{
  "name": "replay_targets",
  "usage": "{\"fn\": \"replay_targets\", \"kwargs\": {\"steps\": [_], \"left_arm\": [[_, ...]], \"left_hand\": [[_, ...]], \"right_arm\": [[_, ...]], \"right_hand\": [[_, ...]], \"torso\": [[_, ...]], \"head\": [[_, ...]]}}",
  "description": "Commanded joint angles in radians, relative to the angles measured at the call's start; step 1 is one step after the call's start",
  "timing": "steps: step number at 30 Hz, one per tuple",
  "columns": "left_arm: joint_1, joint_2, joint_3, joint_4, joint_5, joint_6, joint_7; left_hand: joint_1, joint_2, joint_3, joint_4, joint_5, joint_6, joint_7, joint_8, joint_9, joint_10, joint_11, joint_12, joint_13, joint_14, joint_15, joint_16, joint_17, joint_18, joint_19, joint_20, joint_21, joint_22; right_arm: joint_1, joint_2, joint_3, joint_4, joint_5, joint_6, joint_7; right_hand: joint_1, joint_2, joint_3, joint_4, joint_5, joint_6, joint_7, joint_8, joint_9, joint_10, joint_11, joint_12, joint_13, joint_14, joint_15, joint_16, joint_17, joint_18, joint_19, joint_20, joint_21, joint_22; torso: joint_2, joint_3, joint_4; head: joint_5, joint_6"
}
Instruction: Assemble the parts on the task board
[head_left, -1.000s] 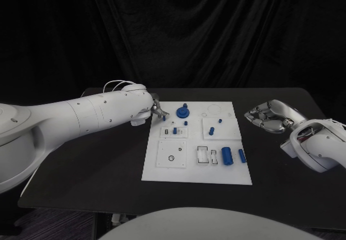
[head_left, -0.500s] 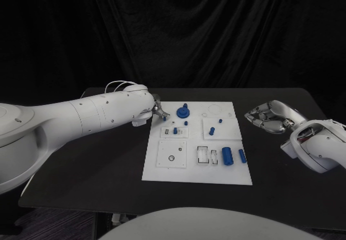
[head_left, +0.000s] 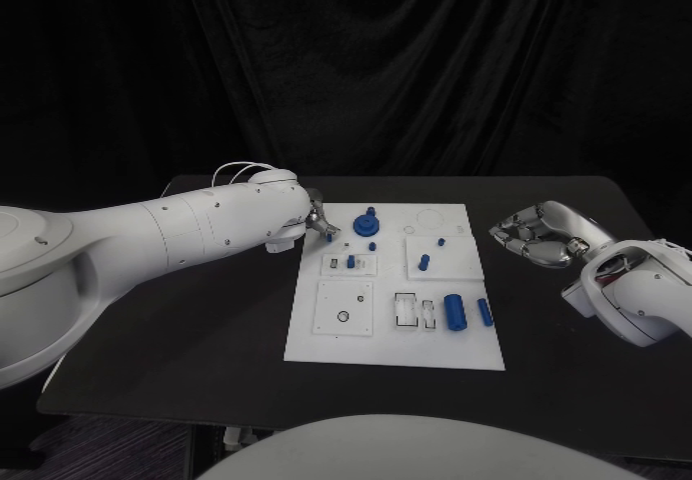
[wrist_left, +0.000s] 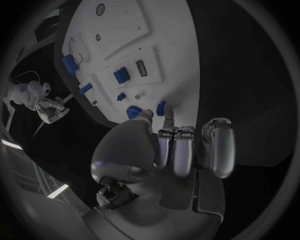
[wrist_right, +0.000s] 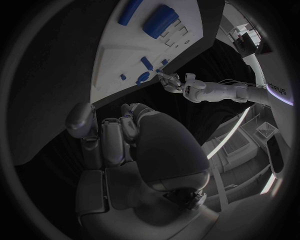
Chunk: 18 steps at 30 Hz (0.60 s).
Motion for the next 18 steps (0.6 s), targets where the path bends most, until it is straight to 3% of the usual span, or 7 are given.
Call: {"fn": "replay_targets", "kwargs": {"steps": [1, 13, 18], "left_arm": [[-0.002, 0.004, 0.001, -0.001, 0.0, 0.011, 0.016], [-0.003, 0.008, 0.001, -0.006, 0.002, 0.018, 0.016], [-0.005, 0.009, 0.001, -0.01, 0.05, 0.022, 0.009]], "left_hand": [[0.008, 0.0, 0.006, -0.001, 0.008, 0.007, -0.002, -0.006, -0.002, 0.105, 0.003, 0.003, 0.263, 0.106, 0.005, 0.003, 0.263, 0.004, -0.004, 0.003, -0.005, 0.151], [0.021, 0.0, 0.027, -0.003, 0.051, 0.01, -0.005, -0.009, -0.008, 0.105, 0.001, 0.003, 0.263, 0.106, 0.003, 0.003, 0.263, 0.005, -0.005, 0.001, -0.009, 0.151], [0.036, -0.001, 0.042, -0.011, 0.065, 0.011, -0.006, -0.01, -0.01, 0.105, -0.001, 0.003, 0.263, 0.106, 0.002, 0.003, 0.263, 0.006, -0.007, 0.0, -0.012, 0.151]], "right_arm": [[-0.003, -0.001, 0.001, 0.002, -0.002, -0.002, -0.007], [-0.003, 0.001, 0.001, 0.0, -0.002, 0.001, -0.009], [-0.003, 0.002, 0.001, -0.001, -0.002, 0.002, -0.01]], "right_hand": [[0.011, -0.001, 0.006, 0.001, 0.005, 0.006, 0.002, -0.002, -0.001, -0.004, 0.0, -0.003, -0.001, -0.007, -0.001, -0.007, 0.057, 0.005, -0.008, -0.001, -0.007, 0.122], [0.012, -0.001, 0.007, 0.0, 0.006, 0.006, 0.003, -0.002, -0.002, -0.005, 0.0, -0.004, -0.002, -0.007, -0.001, -0.008, 0.056, 0.005, -0.008, -0.001, -0.009, 0.122], [0.012, -0.001, 0.007, 0.0, 0.006, 0.006, 0.003, -0.002, -0.002, -0.005, 0.0, -0.004, -0.002, -0.007, -0.001, -0.008, 0.056, 0.005, -0.008, -0.001, -0.009, 0.122]], "torso": [[0.0, 0.0001, -0.0007], [0.0, 0.0, 0.0], [0.0, 0.0, 0.0]], "head": [[0.002, 0.0], [0.002, 0.0], [0.003, 0.0]]}}
